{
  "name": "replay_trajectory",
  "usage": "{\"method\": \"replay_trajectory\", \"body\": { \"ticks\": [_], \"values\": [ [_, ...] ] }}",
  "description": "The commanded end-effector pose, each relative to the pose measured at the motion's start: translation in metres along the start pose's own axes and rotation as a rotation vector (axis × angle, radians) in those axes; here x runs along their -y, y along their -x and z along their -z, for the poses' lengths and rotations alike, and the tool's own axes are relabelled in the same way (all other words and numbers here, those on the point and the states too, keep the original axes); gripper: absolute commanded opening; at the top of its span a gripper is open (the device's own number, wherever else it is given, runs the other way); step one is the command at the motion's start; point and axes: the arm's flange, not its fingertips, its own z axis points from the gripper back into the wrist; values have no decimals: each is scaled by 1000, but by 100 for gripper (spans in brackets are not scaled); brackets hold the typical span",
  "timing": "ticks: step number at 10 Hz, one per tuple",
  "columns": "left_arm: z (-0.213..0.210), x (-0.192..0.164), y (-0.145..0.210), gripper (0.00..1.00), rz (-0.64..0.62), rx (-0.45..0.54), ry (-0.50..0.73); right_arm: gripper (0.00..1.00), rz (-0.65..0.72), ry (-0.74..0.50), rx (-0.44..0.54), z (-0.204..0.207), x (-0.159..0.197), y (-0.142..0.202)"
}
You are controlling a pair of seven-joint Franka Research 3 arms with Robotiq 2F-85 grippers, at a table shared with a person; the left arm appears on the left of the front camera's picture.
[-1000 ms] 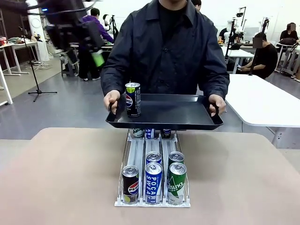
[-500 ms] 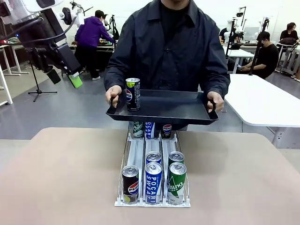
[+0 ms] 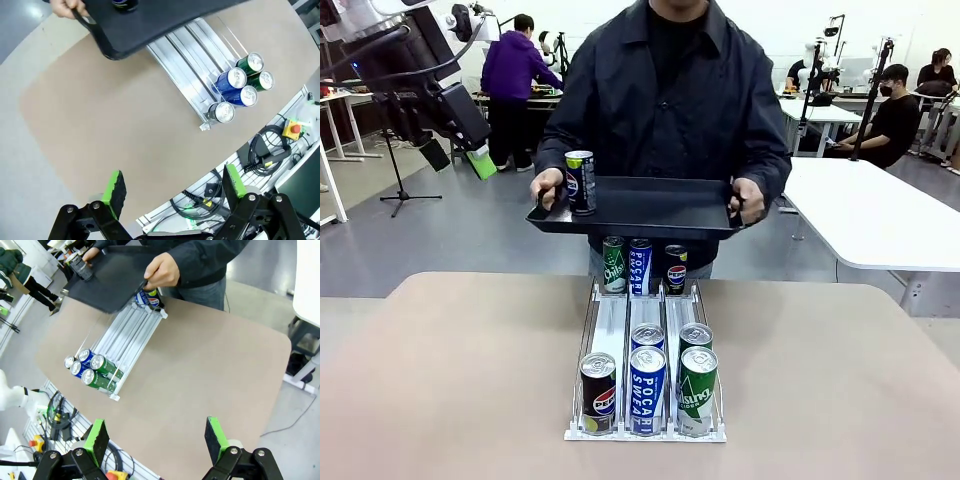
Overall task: Retrieve and hand over the desired beverage to the person.
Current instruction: Pick up another can of the same type that the person held from the Automatic Can Dispenser.
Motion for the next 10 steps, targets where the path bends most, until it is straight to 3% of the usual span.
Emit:
{"method": "replay_trajectory", "body": {
  "ticks": [1, 2, 4, 9, 10],
  "values": [
    [0, 0, 0, 100, 0, 0, 0, 100, -10, -36, 19, 1, 1, -2],
    [-3, -25, 12, 100, 93, 67, 119, 100, -10, -36, 19, 1, 1, -2],
    [-15, -75, 47, 100, 94, 256, 301, 100, -10, -36, 19, 1, 1, -2],
    [-30, -109, 83, 100, 135, 345, 396, 100, -10, -36, 19, 1, 1, -2],
    [-34, -113, 77, 100, 97, 333, 330, 100, -10, -36, 19, 1, 1, -2]
  ]
}}
